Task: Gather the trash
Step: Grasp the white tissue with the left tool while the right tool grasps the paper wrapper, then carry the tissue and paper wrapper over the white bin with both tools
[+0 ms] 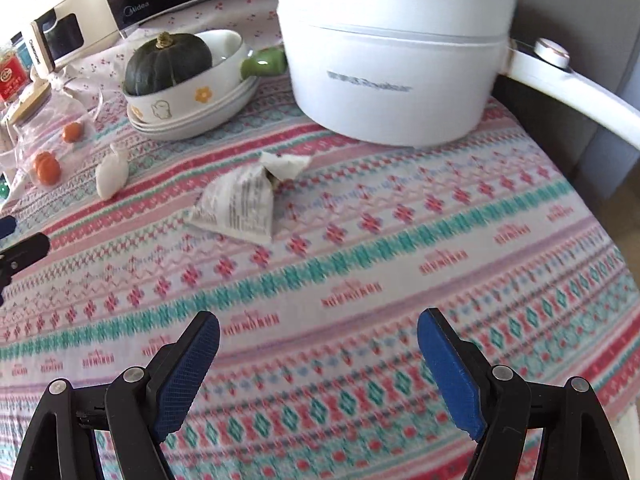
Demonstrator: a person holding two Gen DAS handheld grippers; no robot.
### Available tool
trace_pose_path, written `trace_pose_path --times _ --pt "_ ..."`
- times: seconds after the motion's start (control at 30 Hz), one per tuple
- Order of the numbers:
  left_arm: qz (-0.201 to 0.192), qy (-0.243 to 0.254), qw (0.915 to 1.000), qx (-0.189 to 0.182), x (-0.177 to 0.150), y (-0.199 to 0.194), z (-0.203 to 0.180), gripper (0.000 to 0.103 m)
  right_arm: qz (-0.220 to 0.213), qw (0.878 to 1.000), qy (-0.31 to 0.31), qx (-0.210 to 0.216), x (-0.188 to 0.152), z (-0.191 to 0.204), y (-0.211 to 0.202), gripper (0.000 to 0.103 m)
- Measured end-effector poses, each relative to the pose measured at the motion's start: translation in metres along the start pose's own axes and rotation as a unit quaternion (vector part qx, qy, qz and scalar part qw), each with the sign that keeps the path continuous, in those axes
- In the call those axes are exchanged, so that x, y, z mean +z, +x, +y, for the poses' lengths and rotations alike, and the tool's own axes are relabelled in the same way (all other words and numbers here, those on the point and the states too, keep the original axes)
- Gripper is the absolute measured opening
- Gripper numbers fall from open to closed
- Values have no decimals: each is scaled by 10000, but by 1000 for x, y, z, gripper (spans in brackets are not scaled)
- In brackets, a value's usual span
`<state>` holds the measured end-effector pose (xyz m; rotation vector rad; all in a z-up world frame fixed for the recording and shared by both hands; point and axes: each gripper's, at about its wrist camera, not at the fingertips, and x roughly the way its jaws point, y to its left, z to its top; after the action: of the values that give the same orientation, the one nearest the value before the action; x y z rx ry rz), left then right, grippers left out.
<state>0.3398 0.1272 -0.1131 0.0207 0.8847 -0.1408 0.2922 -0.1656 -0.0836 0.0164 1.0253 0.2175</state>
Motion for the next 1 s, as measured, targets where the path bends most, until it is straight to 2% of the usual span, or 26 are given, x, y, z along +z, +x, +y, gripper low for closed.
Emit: trace_pose_path --times 0.13,0.2,0.33,0.43,0.53,0.57,0.63,0.67,0.7,0.73,0.83,1.0 --pt "-68 -175 9996 -206 18 41 11 82 -48 9996 -7 276 23 16 35 85" --pt "-114 -339 9986 -399 24 56 16 79 -10 9994 36 353 30 20 51 85" --pt "-154 -476 9966 -649 32 76 16 66 39 9992 167 354 41 23 75 84" --pt "-201 -480 9964 -673 34 83 14 58 39 9986 339 400 47 21 89 81" --pt "-220 -529 9962 -650 34 87 15 48 37 9973 555 477 51 18 99 74" --pt "-245 -572 9958 -679 34 86 17 37 39 9968 619 496 51 17 101 69" --pt "-239 -642 9950 -728 35 86 21 26 -22 9955 751 583 52 16 104 62" --pt "-237 -656 9949 -727 34 85 22 24 -65 9950 759 646 53 16 104 45" --pt "-233 -657 9948 -738 33 84 22 23 -68 9943 739 768 54 18 104 41" --pt "-240 -650 9948 -751 32 81 22 21 -80 9943 715 782 54 20 103 41" --pt "-282 -619 9946 -788 28 66 15 20 -207 9946 568 847 54 27 91 30" --pt "-296 -537 9947 -831 24 32 -1 20 -283 9964 236 766 46 30 56 29"
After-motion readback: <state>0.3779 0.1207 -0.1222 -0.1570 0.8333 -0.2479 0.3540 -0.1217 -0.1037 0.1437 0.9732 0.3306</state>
